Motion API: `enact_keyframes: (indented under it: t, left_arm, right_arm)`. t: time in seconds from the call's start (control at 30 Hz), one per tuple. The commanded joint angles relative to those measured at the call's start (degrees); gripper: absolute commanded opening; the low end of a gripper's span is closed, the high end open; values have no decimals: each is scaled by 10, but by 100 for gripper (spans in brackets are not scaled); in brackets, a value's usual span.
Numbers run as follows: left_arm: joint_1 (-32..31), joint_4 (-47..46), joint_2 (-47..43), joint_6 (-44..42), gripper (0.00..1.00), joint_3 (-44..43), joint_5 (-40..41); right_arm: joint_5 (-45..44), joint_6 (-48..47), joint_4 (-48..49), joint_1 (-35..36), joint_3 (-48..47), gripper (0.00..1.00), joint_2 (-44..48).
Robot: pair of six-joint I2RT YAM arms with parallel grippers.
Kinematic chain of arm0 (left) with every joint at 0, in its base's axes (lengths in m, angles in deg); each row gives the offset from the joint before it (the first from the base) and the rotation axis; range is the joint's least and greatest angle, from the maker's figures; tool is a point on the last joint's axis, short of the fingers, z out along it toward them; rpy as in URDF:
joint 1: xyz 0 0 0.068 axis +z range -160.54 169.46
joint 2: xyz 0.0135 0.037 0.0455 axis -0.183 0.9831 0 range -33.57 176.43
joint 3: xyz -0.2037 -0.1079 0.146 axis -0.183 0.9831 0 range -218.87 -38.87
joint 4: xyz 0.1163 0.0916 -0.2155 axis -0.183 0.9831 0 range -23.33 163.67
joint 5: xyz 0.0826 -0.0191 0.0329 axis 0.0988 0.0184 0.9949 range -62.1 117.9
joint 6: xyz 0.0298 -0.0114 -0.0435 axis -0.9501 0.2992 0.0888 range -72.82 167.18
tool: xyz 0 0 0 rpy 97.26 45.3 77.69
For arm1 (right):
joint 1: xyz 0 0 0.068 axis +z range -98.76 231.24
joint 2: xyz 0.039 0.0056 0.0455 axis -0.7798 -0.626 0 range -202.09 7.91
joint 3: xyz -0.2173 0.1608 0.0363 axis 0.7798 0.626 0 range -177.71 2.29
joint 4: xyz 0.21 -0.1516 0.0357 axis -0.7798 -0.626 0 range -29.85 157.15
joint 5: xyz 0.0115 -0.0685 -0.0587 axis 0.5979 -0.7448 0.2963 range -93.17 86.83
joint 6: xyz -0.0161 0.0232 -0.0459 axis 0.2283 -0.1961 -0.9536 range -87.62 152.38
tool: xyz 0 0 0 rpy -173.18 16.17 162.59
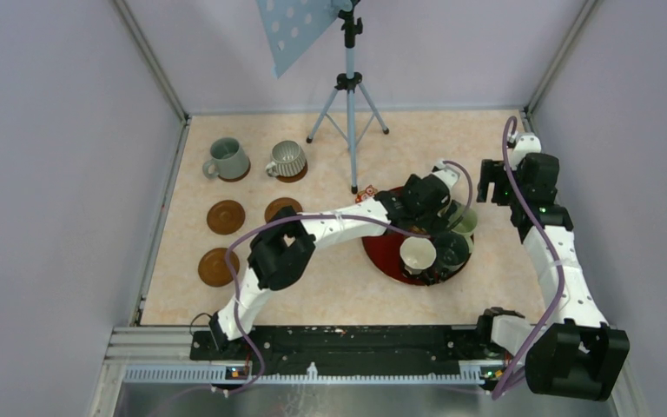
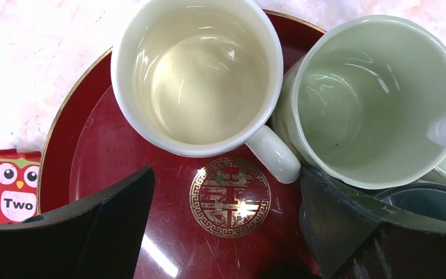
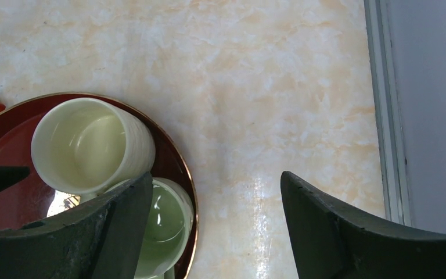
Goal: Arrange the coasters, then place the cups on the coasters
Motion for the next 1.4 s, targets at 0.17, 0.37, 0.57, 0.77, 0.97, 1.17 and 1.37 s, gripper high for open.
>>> enact_keyframes:
  t: [0.17,0.37,0.57,0.77,0.97,1.17,1.37]
  left_arm:
    - [8,-33,-56,9,99,67,80]
    - [15,-50,-91,5,99,105,103]
    - [25,-67,-104,-19,99,126,61]
    - [26,-85,-95,-55,98,124,-42]
    - [40,-70,-60,-49,97,93,-36]
    - [86,-51,-43,-33,86,80,-63]
    - [114,-79,-70,-46,71,129,-115]
  right_arm:
    - [0,7,16,-4,-7,80,6]
    - [2,6,16,-4,-6,80,6]
    - [7,5,15,-4,-6,80,6]
    - [15,-1,12,-4,-7,80,4]
    - [20,-4,10,-4,-7,80,5]
    - [24,-5,8,-4,-7,80,5]
    - [28,-7,8,-4,-9,80,3]
